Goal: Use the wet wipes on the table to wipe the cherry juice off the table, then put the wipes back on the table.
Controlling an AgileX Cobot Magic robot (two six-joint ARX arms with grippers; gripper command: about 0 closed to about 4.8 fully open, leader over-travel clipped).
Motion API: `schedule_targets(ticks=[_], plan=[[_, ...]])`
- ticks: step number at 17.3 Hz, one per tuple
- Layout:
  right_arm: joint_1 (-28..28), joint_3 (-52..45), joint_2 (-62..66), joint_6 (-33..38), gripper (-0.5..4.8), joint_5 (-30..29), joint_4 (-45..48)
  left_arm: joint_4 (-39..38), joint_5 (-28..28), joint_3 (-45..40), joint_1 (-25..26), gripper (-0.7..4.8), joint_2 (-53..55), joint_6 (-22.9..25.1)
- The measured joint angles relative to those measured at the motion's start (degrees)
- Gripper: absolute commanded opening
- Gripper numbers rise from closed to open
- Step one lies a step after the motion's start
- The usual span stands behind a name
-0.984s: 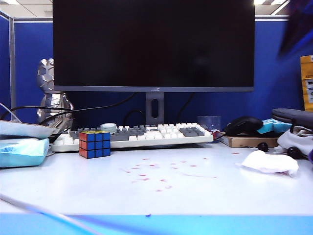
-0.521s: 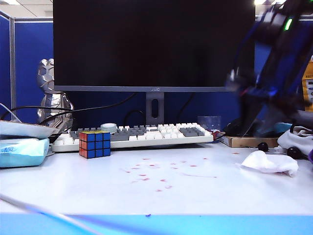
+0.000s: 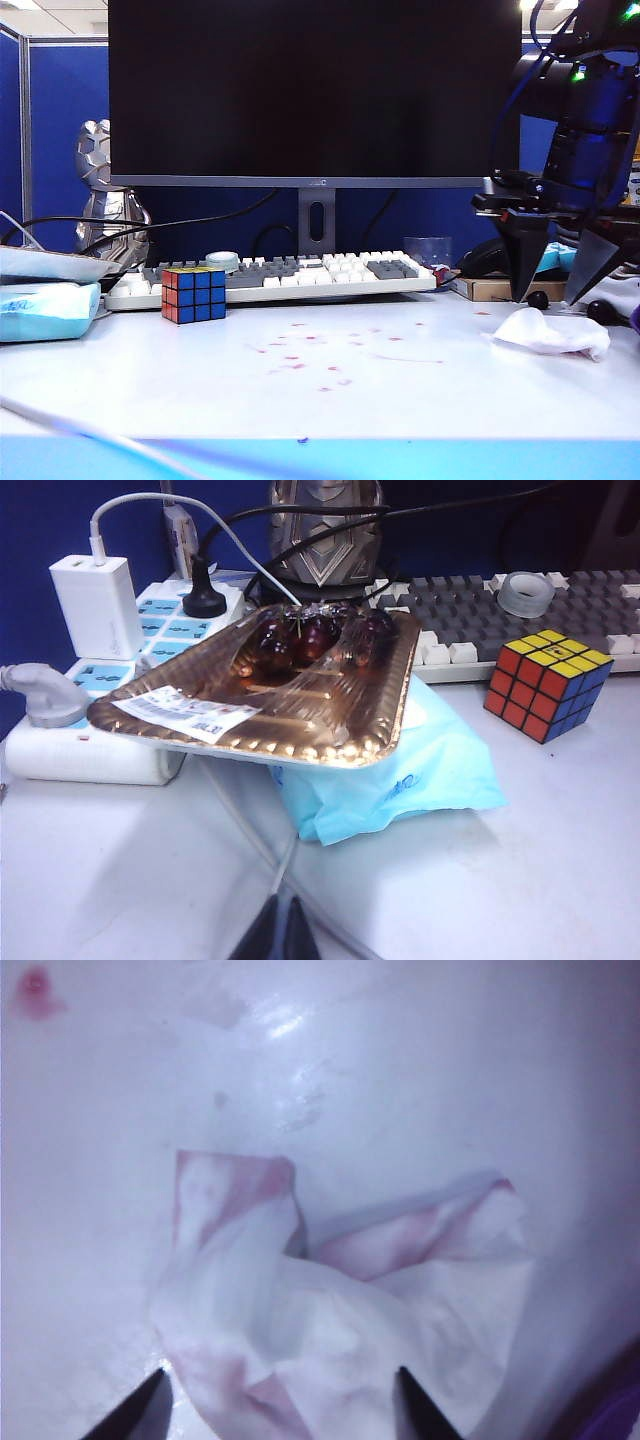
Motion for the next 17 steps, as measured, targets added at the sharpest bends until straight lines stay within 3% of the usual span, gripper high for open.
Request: schedule_targets(ticks=[11, 12, 14, 15, 17], plan=[[0.00, 0.35, 6.45, 0.02, 2.91, 0.44, 1.75, 0.02, 0.00, 0.00, 0.00, -0.02, 0.00, 0.00], [0.00, 0.44, 6.62, 0.02, 2.57, 0.63, 1.73, 0.02, 0.00, 0.00, 0.00, -0.02, 0.00, -0.02], [0.07, 0.68, 6.99, 0.04, 0.61, 2.51, 1.44, 0.00, 0.00, 0.00, 0.00, -0.02, 0.00, 0.00], [-0.09, 0.70, 7.04, 0.07, -0.07, 3.08, 1.27, 0.00, 0.00, 0.00, 0.00, -0.02, 0.00, 0.00], [-0.28, 0.77, 7.02, -0.02, -0.05, 3.48, 1.14, 0.00, 0.00, 0.00, 0.00, -0.02, 0.00, -0.02]])
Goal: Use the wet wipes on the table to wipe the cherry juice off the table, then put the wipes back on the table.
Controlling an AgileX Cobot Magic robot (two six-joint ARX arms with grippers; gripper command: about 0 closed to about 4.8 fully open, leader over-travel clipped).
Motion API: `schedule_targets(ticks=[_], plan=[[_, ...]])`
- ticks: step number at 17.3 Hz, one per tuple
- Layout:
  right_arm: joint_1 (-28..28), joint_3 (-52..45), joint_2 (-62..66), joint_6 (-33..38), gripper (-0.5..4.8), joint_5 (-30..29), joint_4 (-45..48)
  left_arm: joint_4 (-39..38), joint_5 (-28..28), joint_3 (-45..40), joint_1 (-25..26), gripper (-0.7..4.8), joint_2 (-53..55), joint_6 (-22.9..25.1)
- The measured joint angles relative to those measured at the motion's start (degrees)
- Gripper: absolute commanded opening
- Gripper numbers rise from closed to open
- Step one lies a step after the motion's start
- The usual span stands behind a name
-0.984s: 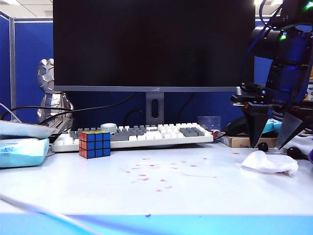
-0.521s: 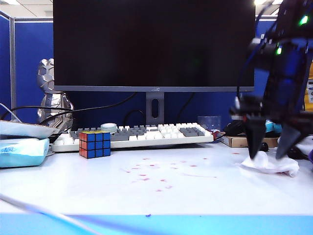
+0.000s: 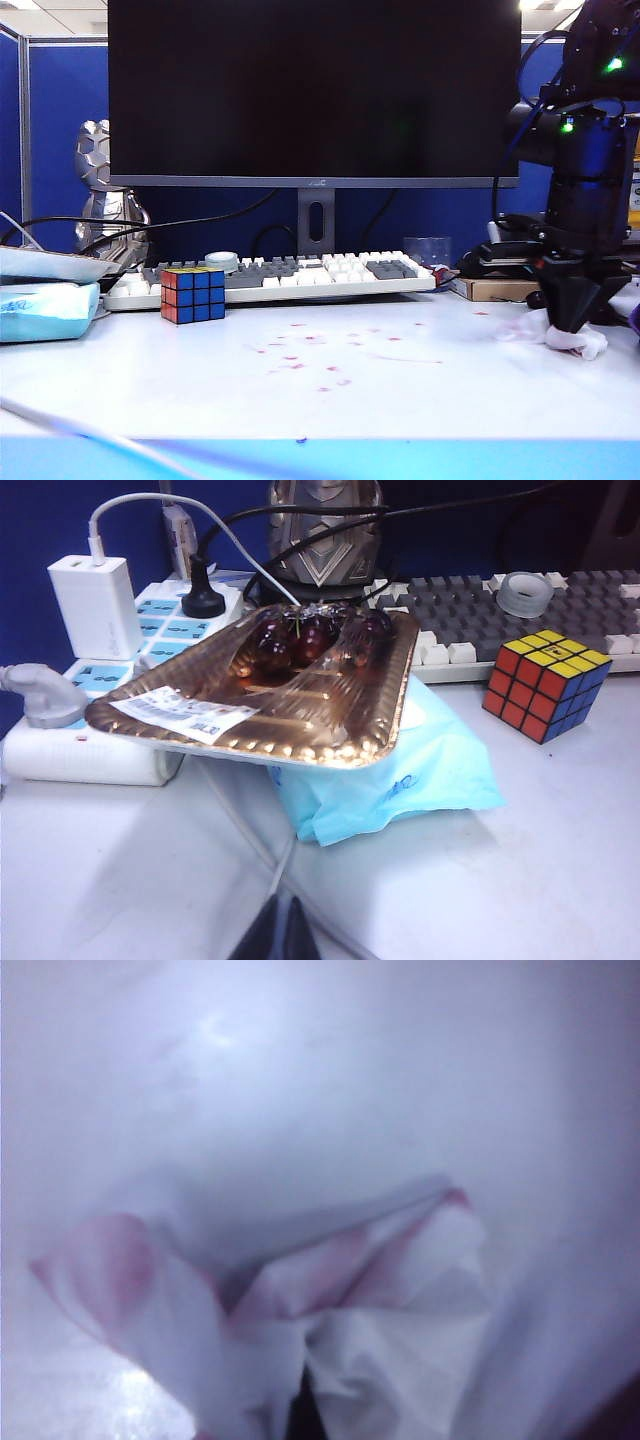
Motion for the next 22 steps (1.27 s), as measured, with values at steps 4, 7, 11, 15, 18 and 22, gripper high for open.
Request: schedule_targets(ticks=[4, 7, 11, 15, 18, 22], plan=[[0.07, 0.04, 0.07, -1.55, -0.05, -6.16, 0.04, 0.00, 0.00, 0.00, 0.00, -0.02, 0.00, 0.02], [4.39, 0.00, 0.24, -3.28, -0.05, -12.66, -0.66, 0.02, 0.00, 0.00, 0.00, -0.02, 0.00, 0.00], [14.03, -0.13, 0.44, -3.63, -0.05, -15.78, -1.38, 0.00, 0.00, 0.00, 0.00, -0.02, 0.00, 0.02], [24.06, -0.37, 0.74, -3.63, -0.05, -19.45, -1.88, 0.00, 0.00, 0.00, 0.00, -0.02, 0.00, 0.02], [28.52, 1.86, 2.08, -3.65, -0.05, -10.47, -1.86, 0.02, 0.00, 0.00, 0.00, -0.02, 0.00, 0.02], [25.07, 9.31, 7.93, -3.61, -0.05, 2.86, 2.12, 0.02, 0.00, 0.00, 0.00, -0.02, 0.00, 0.00]])
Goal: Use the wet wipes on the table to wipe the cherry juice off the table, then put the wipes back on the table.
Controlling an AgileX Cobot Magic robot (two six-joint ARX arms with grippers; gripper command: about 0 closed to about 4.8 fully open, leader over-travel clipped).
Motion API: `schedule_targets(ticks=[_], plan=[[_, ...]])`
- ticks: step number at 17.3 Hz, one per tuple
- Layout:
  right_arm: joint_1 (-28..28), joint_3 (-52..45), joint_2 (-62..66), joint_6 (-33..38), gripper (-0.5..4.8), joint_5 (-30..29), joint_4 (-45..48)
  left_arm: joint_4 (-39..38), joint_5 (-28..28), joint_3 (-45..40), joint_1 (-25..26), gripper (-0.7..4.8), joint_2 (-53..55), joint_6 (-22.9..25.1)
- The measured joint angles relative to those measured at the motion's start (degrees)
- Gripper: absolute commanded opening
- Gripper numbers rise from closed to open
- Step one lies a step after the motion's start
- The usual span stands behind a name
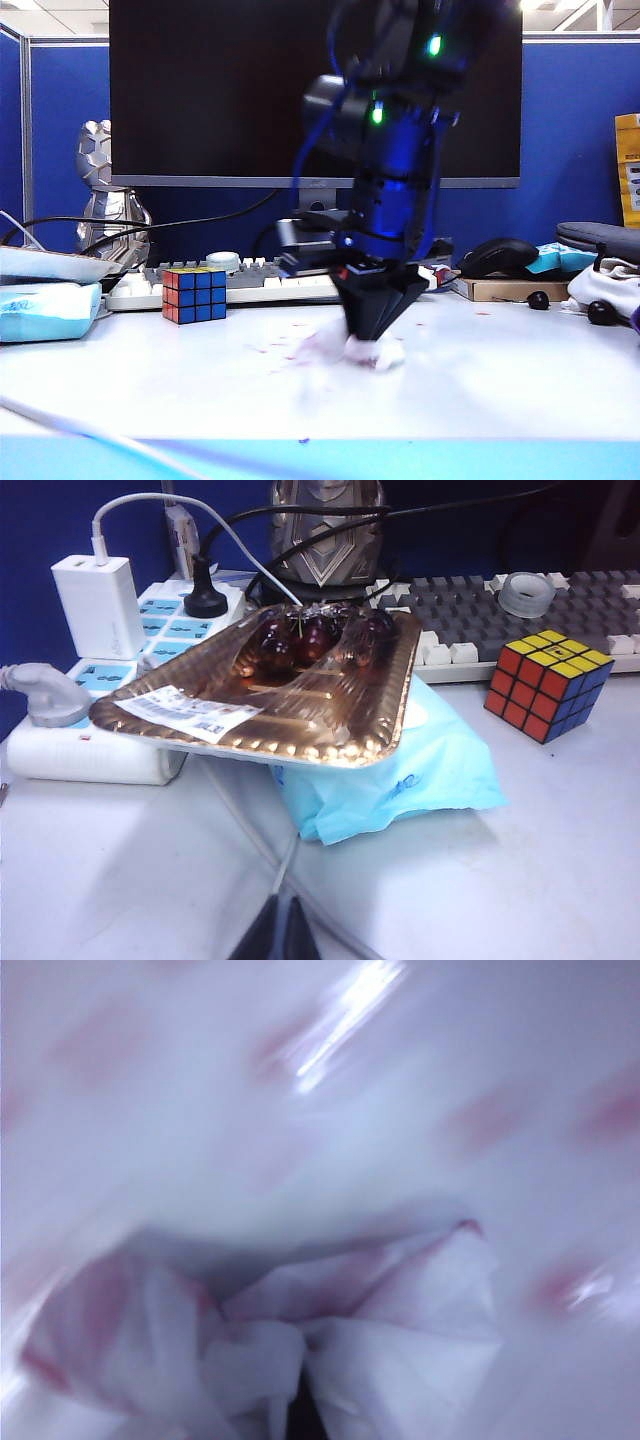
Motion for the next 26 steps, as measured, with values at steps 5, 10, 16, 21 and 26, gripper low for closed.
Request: schedule_targets(ticks=[5, 10, 16, 21, 26], plan=[[-2.25, 5.62, 3.63, -1.16, -0.05, -10.84, -2.64, -0.02, 0.00, 0.00, 0.00, -0.02, 0.00, 0.02], [5.11, 5.46, 4.07, -9.09, -0.05, -26.73, -15.80, -0.02, 0.00, 0.00, 0.00, -0.02, 0.00, 0.02], [0.66, 6.05, 2.80, -7.72, -0.05, -4.42, -21.55, -0.02, 0.00, 0.00, 0.00, -0.02, 0.00, 0.02], [-3.21, 8.24, 4.57, -6.43, -0.05, -8.13, -6.86, 0.00, 0.02, 0.00, 0.00, -0.02, 0.00, 0.02], [3.80, 8.96, 5.79, -10.01, -0.05, -22.62, -11.54, 0.00, 0.02, 0.00, 0.00, -0.02, 0.00, 0.02]])
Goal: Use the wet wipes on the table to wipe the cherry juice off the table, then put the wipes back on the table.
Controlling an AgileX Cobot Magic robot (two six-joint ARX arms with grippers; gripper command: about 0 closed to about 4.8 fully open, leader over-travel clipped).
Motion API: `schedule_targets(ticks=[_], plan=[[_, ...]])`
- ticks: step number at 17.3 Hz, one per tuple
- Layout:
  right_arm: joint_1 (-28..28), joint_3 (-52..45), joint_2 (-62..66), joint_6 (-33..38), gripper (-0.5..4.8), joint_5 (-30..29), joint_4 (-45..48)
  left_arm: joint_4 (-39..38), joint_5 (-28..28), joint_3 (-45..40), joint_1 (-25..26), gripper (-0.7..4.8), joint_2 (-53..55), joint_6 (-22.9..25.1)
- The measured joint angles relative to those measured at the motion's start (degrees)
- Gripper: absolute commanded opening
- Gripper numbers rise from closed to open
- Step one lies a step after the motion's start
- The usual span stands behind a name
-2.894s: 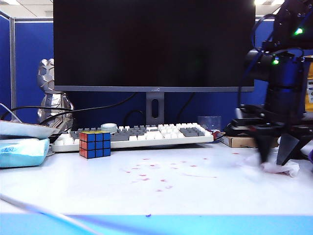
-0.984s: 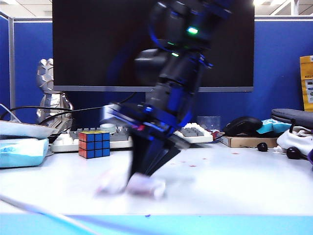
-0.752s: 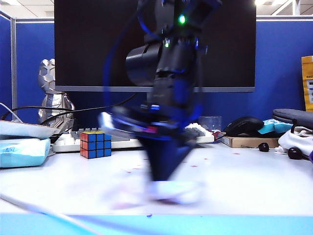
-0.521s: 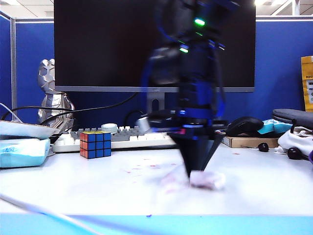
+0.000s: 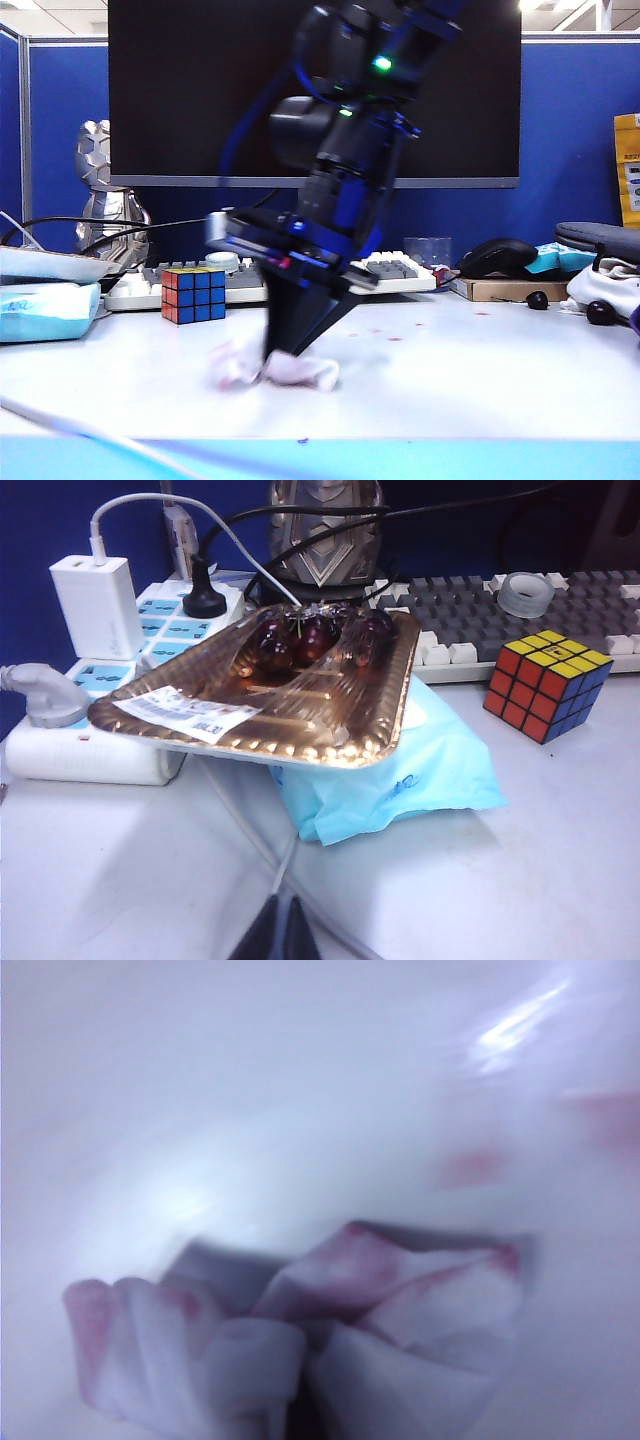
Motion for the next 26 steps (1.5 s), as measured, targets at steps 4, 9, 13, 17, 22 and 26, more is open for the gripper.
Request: schedule_targets(ticks=[4, 9, 13, 17, 22, 26], plan=[[2.10, 0.74, 0.00, -0.48, -0.05, 12.85, -4.17, -0.02, 0.00, 0.00, 0.00, -0.02, 0.00, 0.00], [-8.68, 0.59, -0.04, 8.04, -0.05, 18.32, 4.42, 0.00, -0.02, 0.00, 0.00, -0.02, 0.00, 0.00], [-10.64, 0.94, 1.77, 13.60, -0.05, 7.34, 14.16, -0.02, -0.02, 0.00, 0.00, -0.02, -0.02, -0.02], [-5.64, 13.16, 9.03, 8.41, -0.05, -1.55, 3.02, -0.02, 0.00, 0.00, 0.00, -0.02, -0.02, 0.00], [-1.64, 16.04, 9.31, 2.67, -0.05, 7.13, -6.82, 0.00, 0.00, 0.00, 0.00, -0.02, 0.00, 0.00], [-6.86, 16.20, 9.25, 5.03, -0.05, 21.94, -2.56, -0.02, -0.02, 0.00, 0.00, -0.02, 0.00, 0.00]])
